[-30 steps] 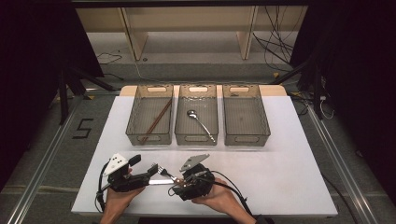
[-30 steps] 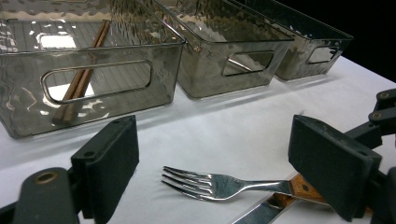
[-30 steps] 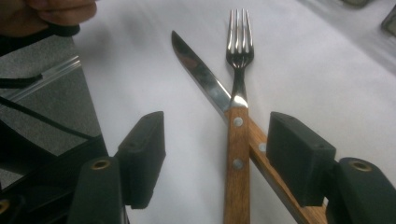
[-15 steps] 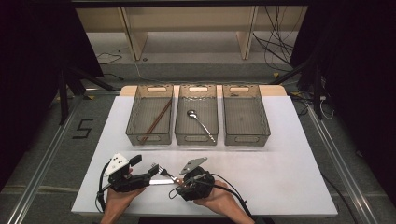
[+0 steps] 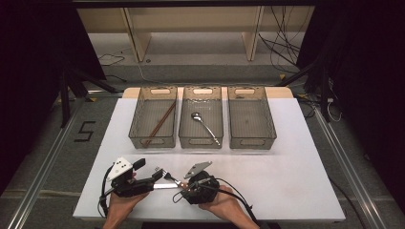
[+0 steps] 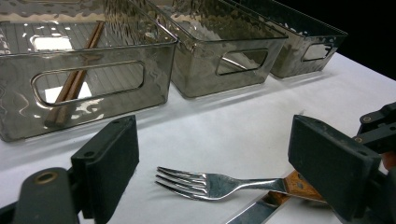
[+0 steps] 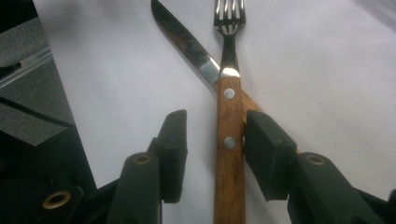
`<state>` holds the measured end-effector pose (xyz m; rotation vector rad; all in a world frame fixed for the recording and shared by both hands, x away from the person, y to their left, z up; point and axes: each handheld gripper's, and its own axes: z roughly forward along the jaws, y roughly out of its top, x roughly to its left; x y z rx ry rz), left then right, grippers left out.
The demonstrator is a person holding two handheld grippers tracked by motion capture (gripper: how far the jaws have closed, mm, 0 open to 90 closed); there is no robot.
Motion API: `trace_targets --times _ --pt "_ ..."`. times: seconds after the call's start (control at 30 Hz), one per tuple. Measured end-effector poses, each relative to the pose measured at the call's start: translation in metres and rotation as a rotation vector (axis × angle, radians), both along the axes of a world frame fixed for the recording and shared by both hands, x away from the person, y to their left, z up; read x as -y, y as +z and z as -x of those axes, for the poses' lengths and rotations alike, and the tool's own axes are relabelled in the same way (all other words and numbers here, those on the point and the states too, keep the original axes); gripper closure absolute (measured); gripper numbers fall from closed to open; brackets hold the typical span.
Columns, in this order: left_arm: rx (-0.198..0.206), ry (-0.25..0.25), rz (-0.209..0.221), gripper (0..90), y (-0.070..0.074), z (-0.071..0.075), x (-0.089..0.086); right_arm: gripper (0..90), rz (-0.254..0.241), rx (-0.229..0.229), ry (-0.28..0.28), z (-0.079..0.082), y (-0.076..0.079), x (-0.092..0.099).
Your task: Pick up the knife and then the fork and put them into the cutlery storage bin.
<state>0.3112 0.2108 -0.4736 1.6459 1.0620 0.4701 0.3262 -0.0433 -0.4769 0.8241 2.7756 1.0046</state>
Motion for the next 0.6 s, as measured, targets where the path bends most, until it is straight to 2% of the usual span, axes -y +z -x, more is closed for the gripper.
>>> trace_targets --times 0.6 --pt "0.000 -0.002 -0.005 16.2 -0.0002 0.0000 0.0003 70.2 0.036 0.028 -0.017 0.0033 -0.0091 -0.0095"
